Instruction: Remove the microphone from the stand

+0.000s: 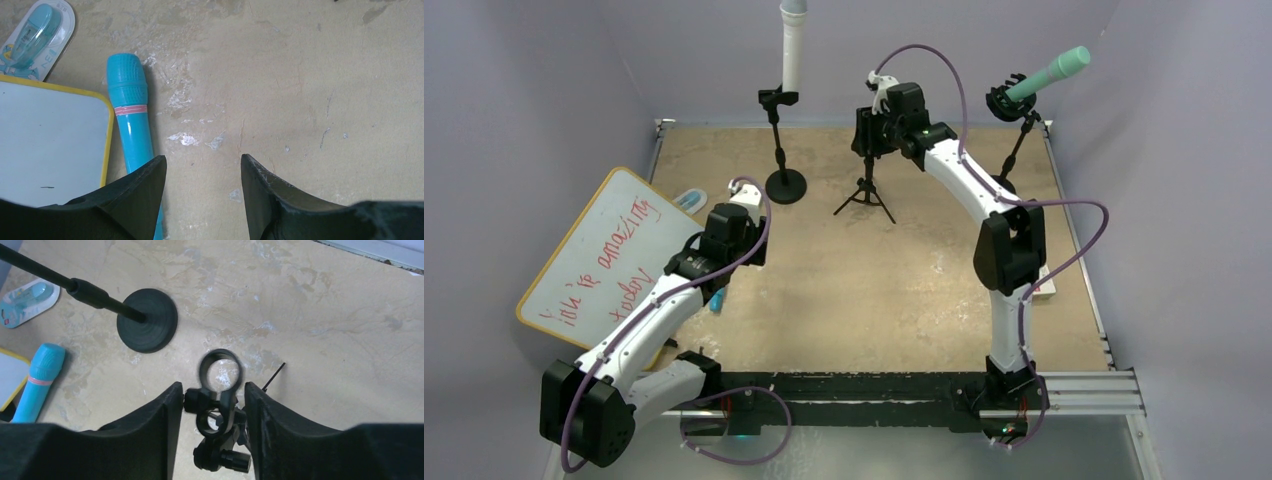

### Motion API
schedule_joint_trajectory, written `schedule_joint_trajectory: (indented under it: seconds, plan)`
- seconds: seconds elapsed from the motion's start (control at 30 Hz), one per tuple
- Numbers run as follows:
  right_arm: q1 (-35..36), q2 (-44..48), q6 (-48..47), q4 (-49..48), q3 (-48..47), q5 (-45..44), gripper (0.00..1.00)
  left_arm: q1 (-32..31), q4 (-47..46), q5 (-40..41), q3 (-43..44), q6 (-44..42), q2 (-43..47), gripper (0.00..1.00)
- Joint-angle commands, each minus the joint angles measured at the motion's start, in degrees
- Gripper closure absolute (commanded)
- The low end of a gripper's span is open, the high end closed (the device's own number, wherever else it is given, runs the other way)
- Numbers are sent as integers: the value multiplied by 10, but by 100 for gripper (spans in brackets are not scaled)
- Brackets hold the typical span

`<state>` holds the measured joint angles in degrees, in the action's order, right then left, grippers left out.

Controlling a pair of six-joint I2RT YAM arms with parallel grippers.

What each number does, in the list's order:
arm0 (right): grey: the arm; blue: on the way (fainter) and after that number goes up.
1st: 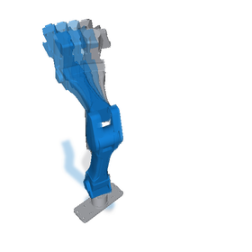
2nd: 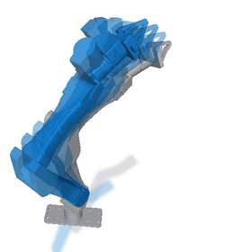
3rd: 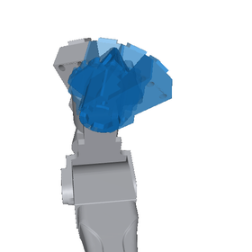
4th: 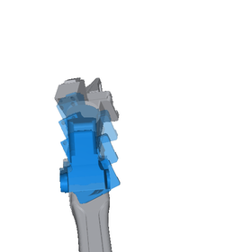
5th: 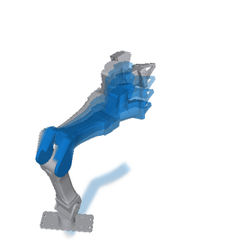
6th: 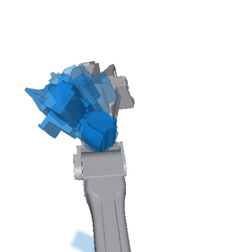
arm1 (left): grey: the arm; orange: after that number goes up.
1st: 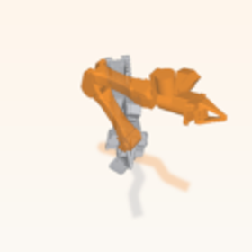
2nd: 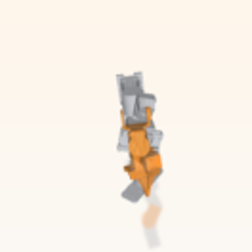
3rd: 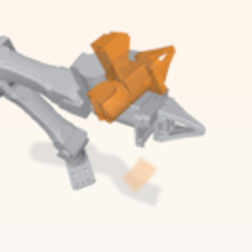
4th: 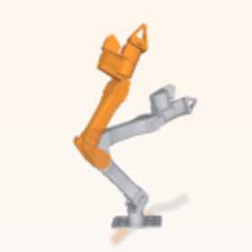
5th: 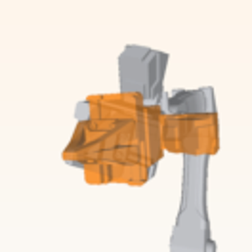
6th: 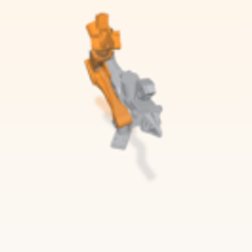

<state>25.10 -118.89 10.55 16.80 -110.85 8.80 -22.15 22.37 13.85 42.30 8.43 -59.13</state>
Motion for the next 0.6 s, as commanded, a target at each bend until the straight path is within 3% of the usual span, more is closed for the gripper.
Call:
schedule_joint_trajectory:
  seconds: [0.0,0.17,0.37,0.57]
  plan:
    - [2,10,-16,19,-31,-10,54,3,-1,-2,17,9,5,46]
    - [3,24,-34,19,-15,-20,62,3,-1,-7,18,9,0,46]
    - [13,28,-69,25,-14,5,39,3,1,-7,18,10,-2,46]
    - [28,-4,-103,74,-59,-41,49,3,2,-7,19,11,-5,46]
